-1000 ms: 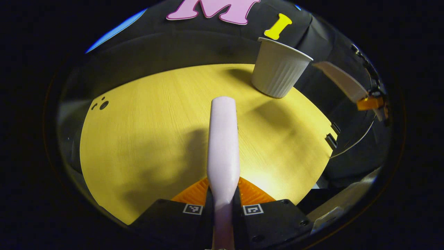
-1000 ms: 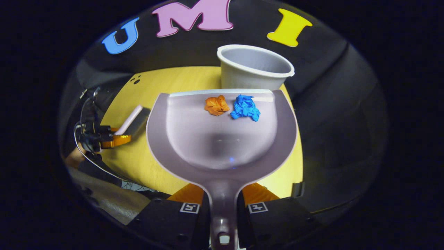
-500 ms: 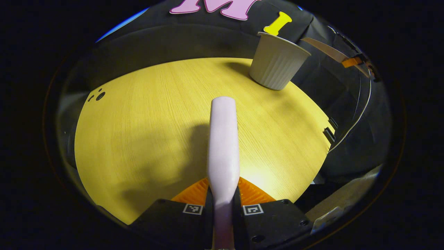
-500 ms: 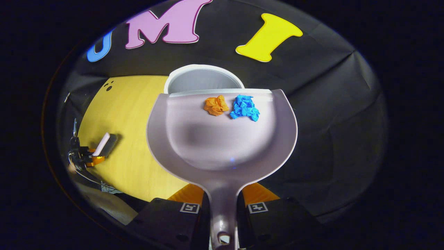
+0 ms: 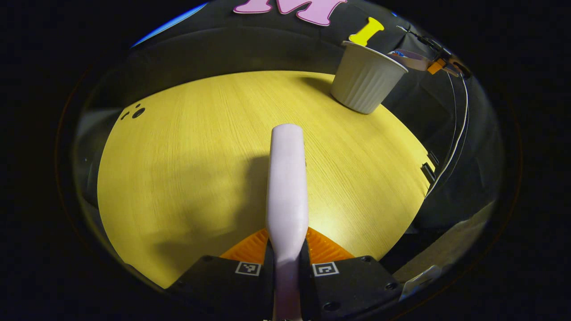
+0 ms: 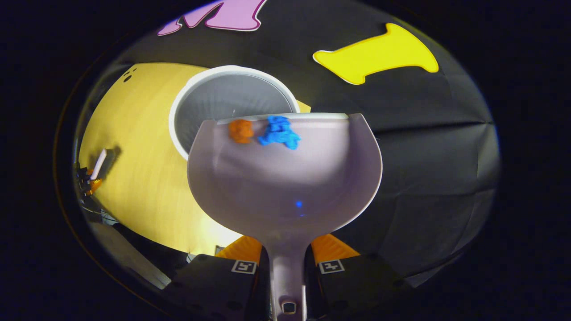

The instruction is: Pick up the small broom and dustpan from the desktop, sweep the trash into the dustpan with the broom, and then empty the trash into the garbage bin.

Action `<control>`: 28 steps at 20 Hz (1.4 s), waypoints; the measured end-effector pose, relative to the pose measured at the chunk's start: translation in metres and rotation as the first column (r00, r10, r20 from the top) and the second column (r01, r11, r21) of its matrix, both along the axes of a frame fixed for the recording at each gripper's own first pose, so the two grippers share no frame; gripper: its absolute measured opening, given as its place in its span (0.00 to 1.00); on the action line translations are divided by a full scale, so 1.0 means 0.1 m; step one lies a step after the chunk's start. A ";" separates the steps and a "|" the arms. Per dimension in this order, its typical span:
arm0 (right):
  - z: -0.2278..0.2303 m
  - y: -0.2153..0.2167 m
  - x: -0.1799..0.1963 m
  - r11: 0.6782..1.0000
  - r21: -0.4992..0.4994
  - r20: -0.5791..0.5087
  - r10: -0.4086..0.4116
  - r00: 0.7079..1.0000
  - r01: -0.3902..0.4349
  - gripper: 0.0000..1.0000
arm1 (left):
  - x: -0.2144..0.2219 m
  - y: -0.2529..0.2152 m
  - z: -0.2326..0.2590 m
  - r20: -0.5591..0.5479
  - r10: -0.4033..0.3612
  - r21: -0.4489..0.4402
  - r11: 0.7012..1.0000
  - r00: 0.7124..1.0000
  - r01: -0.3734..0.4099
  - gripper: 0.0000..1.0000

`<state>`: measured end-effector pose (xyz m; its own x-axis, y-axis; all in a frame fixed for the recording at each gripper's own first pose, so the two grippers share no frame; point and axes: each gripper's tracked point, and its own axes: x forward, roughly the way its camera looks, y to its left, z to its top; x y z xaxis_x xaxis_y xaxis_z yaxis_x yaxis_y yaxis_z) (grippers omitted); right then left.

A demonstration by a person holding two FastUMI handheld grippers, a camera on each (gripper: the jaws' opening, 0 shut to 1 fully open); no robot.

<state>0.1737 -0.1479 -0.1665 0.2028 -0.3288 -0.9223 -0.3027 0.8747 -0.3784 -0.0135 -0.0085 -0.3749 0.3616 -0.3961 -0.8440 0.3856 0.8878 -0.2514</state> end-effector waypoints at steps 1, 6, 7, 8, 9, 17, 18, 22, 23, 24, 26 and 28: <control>0.01 -0.01 0.02 1.000 -0.011 -0.023 0.006 1.000 -0.006 0.36 | -0.02 0.02 -0.03 -0.001 0.006 -0.002 1.000 1.000 -0.006 0.27; -0.03 -0.02 0.08 0.998 -0.045 -0.125 0.045 0.991 -0.051 0.39 | -0.02 0.08 -0.05 -0.002 0.027 -0.004 1.000 1.000 -0.027 0.29; -0.04 -0.01 0.10 0.997 -0.045 -0.125 0.051 0.991 -0.057 0.36 | -0.02 0.10 -0.06 -0.001 0.030 -0.005 1.000 1.000 -0.030 0.27; -0.03 -0.01 0.09 0.997 -0.044 -0.120 0.054 0.991 -0.060 0.36 | -0.03 0.11 -0.06 -0.002 0.032 -0.005 0.999 0.999 -0.032 0.28; -0.02 0.00 0.08 0.998 -0.040 -0.111 0.053 0.992 -0.058 0.39 | -0.02 0.11 -0.06 -0.003 0.032 -0.005 0.999 0.999 -0.032 0.27; 0.07 0.33 0.08 0.986 0.165 0.088 -0.033 0.996 0.018 0.35 | 0.04 0.12 -0.04 0.031 0.040 0.033 0.999 0.999 -0.041 0.29; 0.10 0.43 0.05 0.976 0.218 0.118 -0.049 0.992 0.022 0.35 | 0.05 0.14 -0.03 0.037 0.041 0.037 0.998 0.998 -0.043 0.29; 0.25 0.89 -0.23 0.941 0.337 0.212 -0.036 0.977 -0.039 0.35 | 0.06 0.18 0.00 0.044 0.044 0.061 0.997 0.998 -0.047 0.29; 0.26 1.01 -0.32 0.933 0.357 0.226 -0.027 0.974 -0.056 0.35 | 0.06 0.18 -0.01 0.046 0.047 0.067 0.997 0.998 -0.050 0.29; 0.24 1.16 -0.41 0.924 0.377 0.237 -0.023 0.971 -0.070 0.35 | 0.07 0.18 -0.01 0.045 0.050 0.071 0.996 0.998 -0.053 0.27; 0.18 1.42 -0.62 0.905 0.413 0.243 -0.004 0.970 -0.099 0.35 | 0.06 0.20 -0.01 0.043 0.054 0.083 0.995 0.998 -0.058 0.28; 0.07 1.69 -0.86 0.888 0.442 0.238 0.017 0.971 -0.124 0.35 | 0.08 0.25 0.00 0.050 0.057 0.104 0.993 0.997 -0.062 0.27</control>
<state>0.0876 0.0215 -0.1592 0.4259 0.1346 -0.8947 -0.3248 0.9457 -0.0123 -0.0053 0.0160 -0.3752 0.4217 -0.2823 -0.8616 0.3402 0.9301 -0.1383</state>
